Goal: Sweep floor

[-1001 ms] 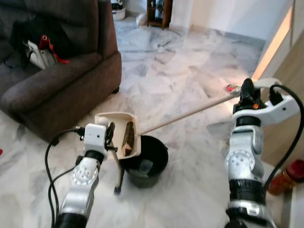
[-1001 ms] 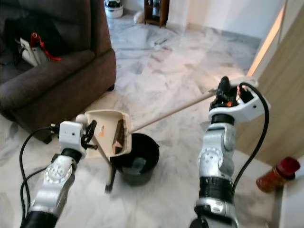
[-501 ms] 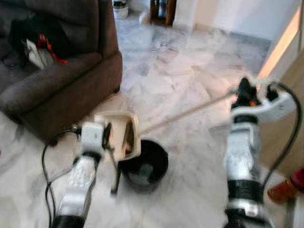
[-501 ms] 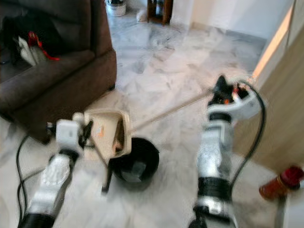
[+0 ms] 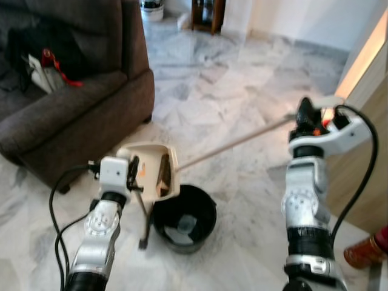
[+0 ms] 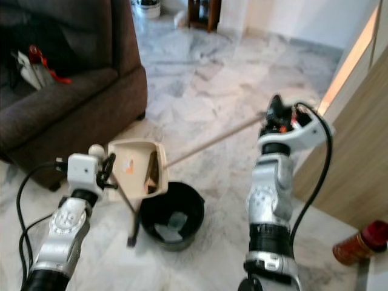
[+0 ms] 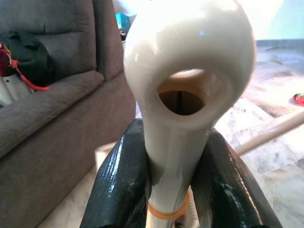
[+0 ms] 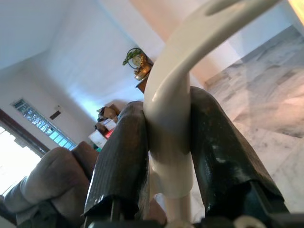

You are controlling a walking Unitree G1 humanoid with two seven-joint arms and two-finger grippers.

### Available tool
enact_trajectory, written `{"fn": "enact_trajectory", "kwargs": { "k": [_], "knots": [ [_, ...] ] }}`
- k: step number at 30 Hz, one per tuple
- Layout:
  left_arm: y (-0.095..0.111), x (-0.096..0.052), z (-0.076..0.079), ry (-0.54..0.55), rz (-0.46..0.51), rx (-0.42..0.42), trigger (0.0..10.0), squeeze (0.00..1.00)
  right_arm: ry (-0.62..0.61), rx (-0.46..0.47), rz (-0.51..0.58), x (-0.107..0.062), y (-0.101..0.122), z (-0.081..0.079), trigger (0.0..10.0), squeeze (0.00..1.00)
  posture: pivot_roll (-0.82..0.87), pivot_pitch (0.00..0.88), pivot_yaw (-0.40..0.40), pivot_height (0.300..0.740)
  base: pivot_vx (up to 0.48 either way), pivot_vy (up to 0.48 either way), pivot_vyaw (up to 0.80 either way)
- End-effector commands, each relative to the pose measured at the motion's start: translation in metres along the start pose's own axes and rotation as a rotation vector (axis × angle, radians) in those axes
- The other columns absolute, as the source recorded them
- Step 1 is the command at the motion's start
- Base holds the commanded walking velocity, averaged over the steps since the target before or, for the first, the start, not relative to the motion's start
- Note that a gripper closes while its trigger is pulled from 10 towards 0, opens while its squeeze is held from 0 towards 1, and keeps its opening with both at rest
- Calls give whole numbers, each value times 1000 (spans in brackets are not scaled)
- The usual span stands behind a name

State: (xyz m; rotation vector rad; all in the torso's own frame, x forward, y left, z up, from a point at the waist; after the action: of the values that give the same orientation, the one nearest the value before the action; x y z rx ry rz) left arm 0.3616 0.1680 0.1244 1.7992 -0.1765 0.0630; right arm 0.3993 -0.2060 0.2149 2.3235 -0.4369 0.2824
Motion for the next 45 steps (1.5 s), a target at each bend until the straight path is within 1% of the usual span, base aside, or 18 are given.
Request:
{"fn": "enact_trajectory", "kwargs": {
  "k": [1,2,5,7,9,11,13,17,20,25,31,34,35,36,37,39,42,45],
  "knots": [
    [16,1,4,-21,66,-10,10000,0,18,29,59,2,13,-8,10000,0,90,74,18,740,0,0,0],
    [15,0,6,-36,64,-16,10000,0,18,33,62,2,14,-8,10000,0,90,74,18,740,0,0,0],
    [14,-2,6,-41,63,-16,10000,0,1,30,82,2,18,-5,10000,0,90,73,19,740,0,0,0],
    [13,-3,4,-39,61,-15,10000,0,-12,5,107,2,22,-2,10000,0,93,72,18,740,0,0,0],
    [13,-3,4,-40,61,-17,10000,0,-6,-31,123,2,26,-4,10000,0,92,72,18,740,0,0,0],
    [13,-3,5,-41,61,-17,10000,0,-2,-31,128,3,27,-5,10000,0,92,72,18,740,0,0,0],
    [14,-3,6,-44,62,-19,10000,0,6,-78,148,3,31,-8,10000,0,88,69,19,740,0,0,0],
    [14,-3,7,-48,64,-21,10000,0,8,-119,174,3,36,-10,10000,0,88,67,19,740,0,0,0],
    [14,-3,6,-48,63,-20,10000,0,6,-184,201,3,41,-11,10000,0,88,66,17,740,0,0,0],
    [14,-3,4,-42,63,-18,10000,0,25,-303,220,2,41,-17,10000,0,90,67,15,740,0,0,0],
    [14,-3,5,-42,62,-18,10000,0,48,-337,226,1,40,-23,10000,0,88,72,15,740,0,0,0],
    [14,-3,4,-42,62,-18,10000,0,102,-308,253,-2,44,-32,10000,0,90,75,15,740,0,0,0],
    [14,-3,4,-42,62,-18,10000,0,133,-277,259,-3,45,-38,10000,0,89,75,15,740,0,0,0],
    [14,-3,4,-42,62,-18,10000,0,133,-277,259,-3,45,-38,10000,0,89,75,15,740,0,0,0],
    [14,-3,4,-42,63,-18,10000,0,141,-196,250,-3,45,-40,10000,0,89,75,15,740,0,0,0],
    [14,-3,3,-41,64,-17,10000,0,145,-119,240,-2,45,-41,10000,0,89,75,15,740,0,0,0],
    [16,-2,3,-40,69,-18,10000,0,137,-31,238,-2,46,-38,10000,0,92,76,16,740,0,0,0],
    [17,-1,2,-40,72,-17,10000,0,137,30,257,-2,51,-36,10000,0,93,75,15,740,0,0,0]
  ]
}}
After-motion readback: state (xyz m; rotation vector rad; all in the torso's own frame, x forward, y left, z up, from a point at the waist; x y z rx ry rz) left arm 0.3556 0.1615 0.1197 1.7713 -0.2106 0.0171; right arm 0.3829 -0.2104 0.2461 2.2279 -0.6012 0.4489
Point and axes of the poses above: a point about 5 cm out from each wrist's last joint towards the gripper, its own x axis pointing out of the wrist towards the gripper, its own y axis along the axis of the wrist's last joint, z = x × y, the point moved 6 cm from there along x, pointing out of the wrist towards the gripper, and after that the axes turned 5 degrees about x, right-handed, at the moved point
